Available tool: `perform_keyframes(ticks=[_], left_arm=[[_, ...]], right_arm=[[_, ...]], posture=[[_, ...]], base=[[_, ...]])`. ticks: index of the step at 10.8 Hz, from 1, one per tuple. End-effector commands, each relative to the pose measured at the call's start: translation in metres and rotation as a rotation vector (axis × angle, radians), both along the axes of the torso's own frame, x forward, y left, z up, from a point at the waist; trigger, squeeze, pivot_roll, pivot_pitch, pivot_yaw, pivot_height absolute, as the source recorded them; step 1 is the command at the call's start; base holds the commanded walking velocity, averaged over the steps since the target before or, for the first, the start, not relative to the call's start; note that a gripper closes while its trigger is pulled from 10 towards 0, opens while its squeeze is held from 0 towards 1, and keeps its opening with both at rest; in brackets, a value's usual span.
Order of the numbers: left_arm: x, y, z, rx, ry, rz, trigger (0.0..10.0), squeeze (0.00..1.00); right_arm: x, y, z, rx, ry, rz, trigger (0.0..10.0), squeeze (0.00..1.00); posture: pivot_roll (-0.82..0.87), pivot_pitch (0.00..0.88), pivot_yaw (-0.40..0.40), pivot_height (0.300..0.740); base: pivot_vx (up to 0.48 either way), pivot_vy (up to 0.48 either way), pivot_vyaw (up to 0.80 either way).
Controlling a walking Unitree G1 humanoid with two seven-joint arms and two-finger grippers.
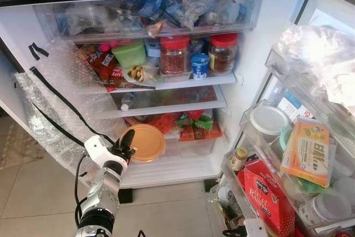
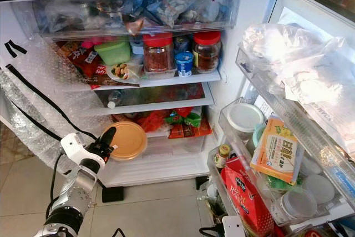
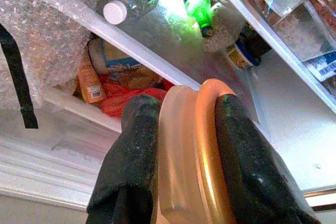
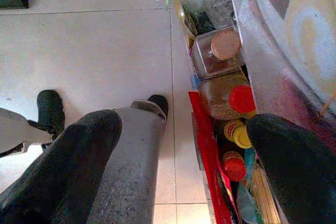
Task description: Restocking fridge
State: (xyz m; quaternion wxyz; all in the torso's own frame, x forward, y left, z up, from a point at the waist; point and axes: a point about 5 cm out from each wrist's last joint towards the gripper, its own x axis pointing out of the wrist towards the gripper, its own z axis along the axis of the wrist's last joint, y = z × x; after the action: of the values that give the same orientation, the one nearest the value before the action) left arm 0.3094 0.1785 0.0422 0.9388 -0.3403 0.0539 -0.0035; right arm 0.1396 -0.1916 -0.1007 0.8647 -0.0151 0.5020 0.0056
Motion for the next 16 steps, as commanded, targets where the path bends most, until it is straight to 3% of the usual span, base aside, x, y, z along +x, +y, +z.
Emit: perform_keyframes(ticks=[1,16], left_arm=[[0.0019,0.0027,0.0020,-0.002,-0.014,0.007,10.0,0.00],[0.0034,-0.0028,0.0017,-0.023,-0.015,-0.030,10.0,0.00]], right_arm=[[-0.0057,-0.0041,-0.0015,-0.014,0.017,-0.002,10.0,0.00],[-0.0006,-0.0003,-0.0003,-0.001,0.004,-0.010,10.0,0.00]], posture=[[-0.15,0.059,0.003,0.740],[-0.15,0.061,0.004,0.740]], base=[[0.244,0.000,0.00],[0.245,0.000,0.04]])
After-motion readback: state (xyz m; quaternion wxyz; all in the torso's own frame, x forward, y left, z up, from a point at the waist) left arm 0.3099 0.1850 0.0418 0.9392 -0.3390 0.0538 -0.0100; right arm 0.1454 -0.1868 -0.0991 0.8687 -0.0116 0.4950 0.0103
